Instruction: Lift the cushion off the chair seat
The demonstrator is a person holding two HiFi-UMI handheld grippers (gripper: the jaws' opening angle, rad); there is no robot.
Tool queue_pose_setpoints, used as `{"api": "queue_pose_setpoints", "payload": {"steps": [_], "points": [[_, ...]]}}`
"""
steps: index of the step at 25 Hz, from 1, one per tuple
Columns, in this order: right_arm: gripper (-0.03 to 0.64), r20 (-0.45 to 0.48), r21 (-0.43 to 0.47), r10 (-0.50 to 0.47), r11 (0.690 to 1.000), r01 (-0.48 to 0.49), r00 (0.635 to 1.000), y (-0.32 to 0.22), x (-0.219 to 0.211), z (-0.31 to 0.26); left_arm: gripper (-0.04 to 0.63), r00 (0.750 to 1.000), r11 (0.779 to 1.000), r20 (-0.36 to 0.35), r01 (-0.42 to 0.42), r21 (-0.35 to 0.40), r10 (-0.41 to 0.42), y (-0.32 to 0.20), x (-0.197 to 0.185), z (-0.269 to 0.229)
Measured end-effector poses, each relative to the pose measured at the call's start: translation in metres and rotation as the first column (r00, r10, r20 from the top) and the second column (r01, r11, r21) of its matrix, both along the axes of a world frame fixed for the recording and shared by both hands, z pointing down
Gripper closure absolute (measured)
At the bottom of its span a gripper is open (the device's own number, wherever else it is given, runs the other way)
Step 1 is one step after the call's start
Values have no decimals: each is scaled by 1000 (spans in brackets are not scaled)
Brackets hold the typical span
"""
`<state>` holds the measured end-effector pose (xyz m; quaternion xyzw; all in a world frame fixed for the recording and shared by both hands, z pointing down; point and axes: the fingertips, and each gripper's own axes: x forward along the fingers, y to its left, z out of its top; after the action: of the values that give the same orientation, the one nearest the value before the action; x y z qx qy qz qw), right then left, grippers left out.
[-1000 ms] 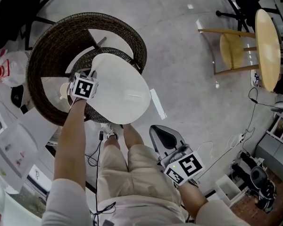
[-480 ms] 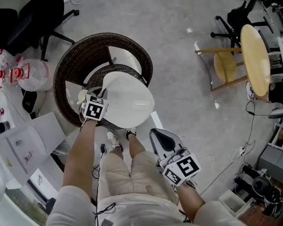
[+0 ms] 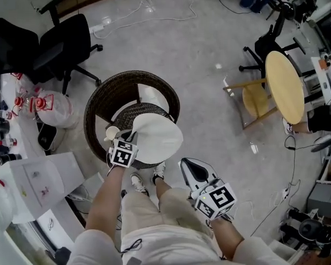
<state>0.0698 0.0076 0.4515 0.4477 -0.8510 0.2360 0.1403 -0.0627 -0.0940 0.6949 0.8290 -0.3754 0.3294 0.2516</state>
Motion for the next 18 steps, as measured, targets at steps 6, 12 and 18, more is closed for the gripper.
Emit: {"api": "queue_pose_setpoints", "payload": {"steps": [6,12,18], "points": [[615,5,83,-18,996,17,1000,-9,-13,-41,557,1000,997,-27,6,78,-4,1,-2,-57],[615,55,163,-59,985,49,997,-24,-29,-83,557,998,987,-32,59,149,-55,-18,-14,-117],[615,70,228,-105,970,87,992,-39,-28,-107,557,988,959,-88,144,243,-126,-34,-32,-187]]}}
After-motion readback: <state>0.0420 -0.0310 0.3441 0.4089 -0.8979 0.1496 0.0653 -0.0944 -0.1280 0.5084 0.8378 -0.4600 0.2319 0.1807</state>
